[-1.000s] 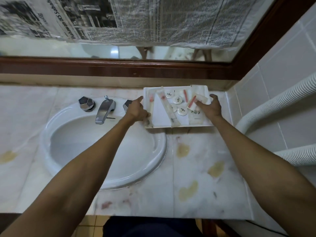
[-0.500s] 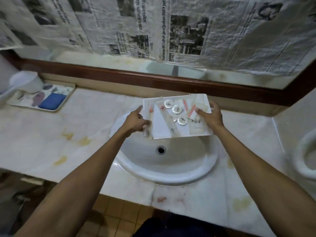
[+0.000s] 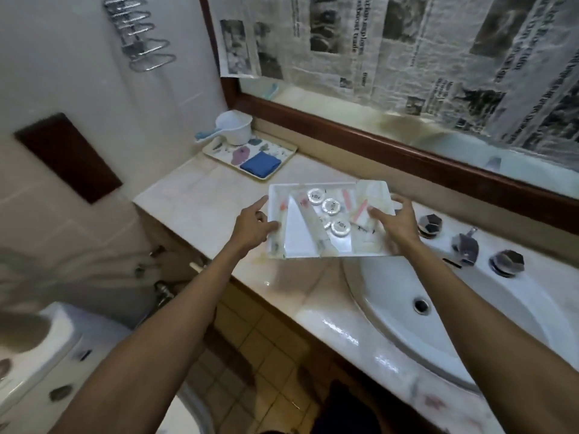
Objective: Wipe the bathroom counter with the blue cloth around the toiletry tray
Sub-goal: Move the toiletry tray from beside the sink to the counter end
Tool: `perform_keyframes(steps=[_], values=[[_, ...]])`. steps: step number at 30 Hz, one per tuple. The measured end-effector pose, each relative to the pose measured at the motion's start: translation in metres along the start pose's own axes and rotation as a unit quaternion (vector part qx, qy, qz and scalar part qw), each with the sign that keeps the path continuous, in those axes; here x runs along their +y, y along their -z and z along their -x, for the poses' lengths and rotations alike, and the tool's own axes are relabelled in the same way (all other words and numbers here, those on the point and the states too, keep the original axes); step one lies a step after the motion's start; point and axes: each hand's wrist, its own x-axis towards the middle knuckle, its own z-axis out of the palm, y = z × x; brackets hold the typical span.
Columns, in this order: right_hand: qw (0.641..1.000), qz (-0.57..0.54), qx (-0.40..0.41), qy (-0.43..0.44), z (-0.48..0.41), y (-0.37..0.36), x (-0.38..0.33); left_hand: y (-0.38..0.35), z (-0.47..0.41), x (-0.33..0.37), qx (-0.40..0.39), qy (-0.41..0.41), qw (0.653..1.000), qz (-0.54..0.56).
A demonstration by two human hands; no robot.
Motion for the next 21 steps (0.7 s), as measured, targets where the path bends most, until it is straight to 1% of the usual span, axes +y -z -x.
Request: perform_keyframes(steps=[6,12,17,21], values=[[0.996,0.015,-0.082,0.026,-0.023,-0.117,-0.053,0.086,-0.023,-0.053,0.084,0.042,0.995,0.018],[0.989,0.031,-0.138,0.037,-0.061,-0.233,-0.085,0.159,-0.072,-0.097,0.153,0.076,0.985,0.016],[0.981,0.043,-0.184,0.035,-0.097,-0.308,-0.098,0.196,-0.104,-0.122,0.179,0.113,0.977,0.016],[0.975,0.064,-0.212,0.037,-0.112,-0.354,-0.103,0.218,-0.12,-0.141,0.19,0.14,0.971,-0.025]])
